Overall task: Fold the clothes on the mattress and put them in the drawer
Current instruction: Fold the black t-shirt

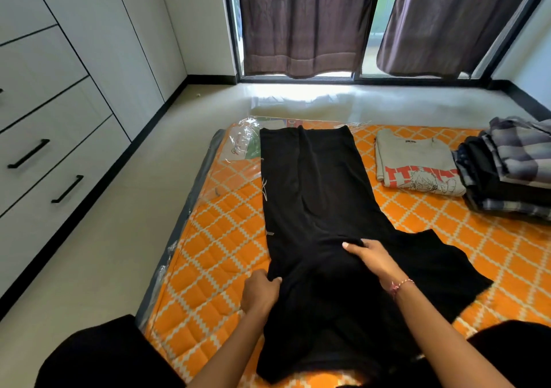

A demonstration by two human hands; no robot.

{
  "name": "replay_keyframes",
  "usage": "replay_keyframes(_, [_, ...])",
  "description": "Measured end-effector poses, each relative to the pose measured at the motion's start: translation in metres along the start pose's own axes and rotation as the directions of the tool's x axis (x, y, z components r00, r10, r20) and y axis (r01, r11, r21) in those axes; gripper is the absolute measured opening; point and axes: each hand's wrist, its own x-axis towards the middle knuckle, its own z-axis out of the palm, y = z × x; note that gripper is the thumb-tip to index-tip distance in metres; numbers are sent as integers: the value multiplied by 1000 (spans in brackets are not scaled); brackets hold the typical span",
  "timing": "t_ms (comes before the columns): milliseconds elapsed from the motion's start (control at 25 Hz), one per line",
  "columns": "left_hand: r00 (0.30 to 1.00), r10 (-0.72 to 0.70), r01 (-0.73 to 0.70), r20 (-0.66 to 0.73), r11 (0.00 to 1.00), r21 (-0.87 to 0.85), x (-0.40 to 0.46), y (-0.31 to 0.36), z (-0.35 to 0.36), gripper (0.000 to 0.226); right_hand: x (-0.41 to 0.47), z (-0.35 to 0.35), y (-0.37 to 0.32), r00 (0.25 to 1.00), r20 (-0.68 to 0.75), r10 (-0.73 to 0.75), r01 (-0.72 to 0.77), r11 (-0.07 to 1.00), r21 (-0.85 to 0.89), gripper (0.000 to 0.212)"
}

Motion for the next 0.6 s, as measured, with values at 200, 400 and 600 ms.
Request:
replay_keyframes(200, [997, -34, 42, 75, 993, -109, -23, -13, 1, 46, -17, 1, 24, 983, 70, 172, -150, 958, -243, 34])
replay_keyframes(400, [998, -10, 5, -57, 997, -80, -45, -26, 15, 38, -36, 14, 41, 945, -256, -203, 98, 923, -373, 33])
replay_keyframes(600, [971, 93, -85, -220, 995, 46, -51, -48, 5, 33, -38, 23, 55, 947, -316, -62, -53, 939, -341, 31])
